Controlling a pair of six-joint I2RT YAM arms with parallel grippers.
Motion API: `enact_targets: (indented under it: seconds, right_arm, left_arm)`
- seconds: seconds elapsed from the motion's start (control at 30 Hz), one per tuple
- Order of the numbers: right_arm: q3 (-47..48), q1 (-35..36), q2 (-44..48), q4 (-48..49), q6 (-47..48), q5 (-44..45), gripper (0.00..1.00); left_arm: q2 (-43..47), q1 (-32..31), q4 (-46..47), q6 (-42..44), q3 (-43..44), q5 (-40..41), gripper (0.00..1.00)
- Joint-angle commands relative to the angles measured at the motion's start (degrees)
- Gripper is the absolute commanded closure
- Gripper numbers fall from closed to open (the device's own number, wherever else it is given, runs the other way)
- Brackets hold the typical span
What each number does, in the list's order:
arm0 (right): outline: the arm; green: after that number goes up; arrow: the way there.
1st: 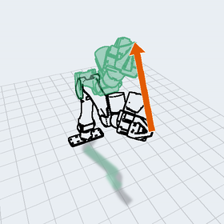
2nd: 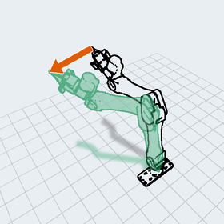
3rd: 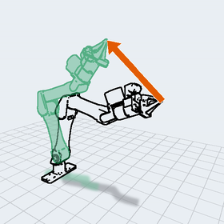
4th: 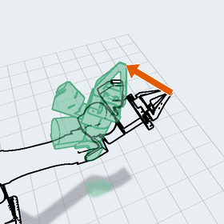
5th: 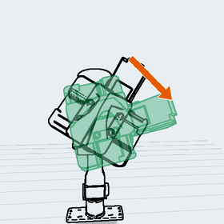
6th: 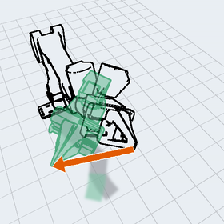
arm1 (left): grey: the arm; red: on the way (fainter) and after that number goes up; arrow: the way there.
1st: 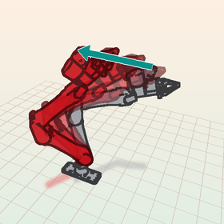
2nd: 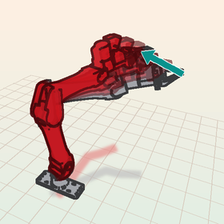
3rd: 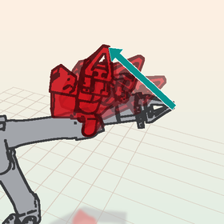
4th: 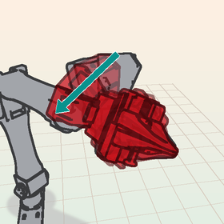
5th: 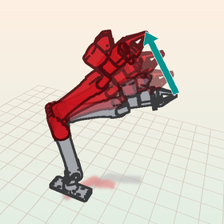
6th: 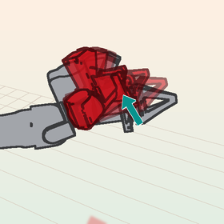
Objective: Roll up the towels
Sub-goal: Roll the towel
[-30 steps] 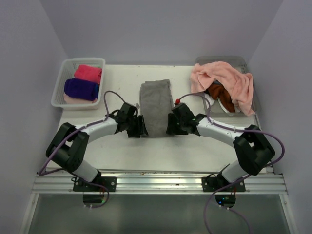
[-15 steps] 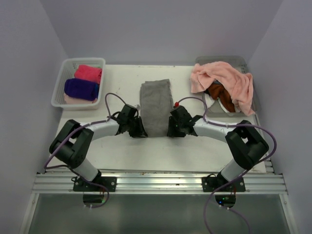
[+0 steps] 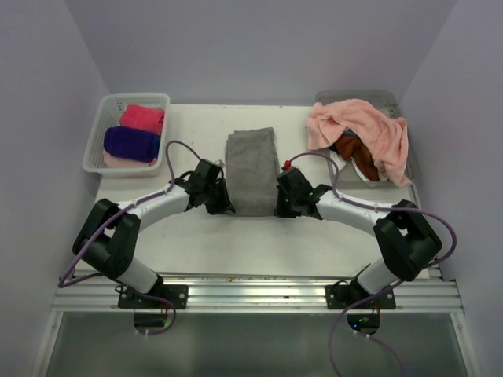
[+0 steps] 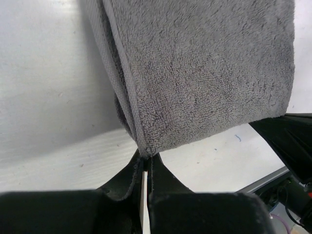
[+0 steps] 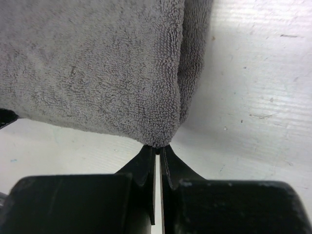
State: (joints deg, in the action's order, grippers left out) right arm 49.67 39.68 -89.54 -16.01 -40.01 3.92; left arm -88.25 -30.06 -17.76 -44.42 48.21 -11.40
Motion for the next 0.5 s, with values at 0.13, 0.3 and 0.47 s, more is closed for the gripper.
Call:
enact_targets:
  seconds: [0.13, 0.3, 0.47]
  right_arm:
    - [6.7, -0.8, 4.3, -4.6, 2.5, 5.1, 1.00]
    - [12.2, -3.3, 1.7, -4.8, 4.9, 4.5, 1.00]
    - [18.9, -5.7, -5.5, -4.4, 7.2, 2.3, 1.00]
  left_arm:
    - [-0.2, 1.8, -7.6, -0.1, 8.6, 1.6, 1.00]
    - [-3.1, 5.0, -10.1, 1.4, 14.5, 2.3, 1.00]
    - [-7.5, 6.5, -10.9, 3.1, 20.3, 3.5, 1.00]
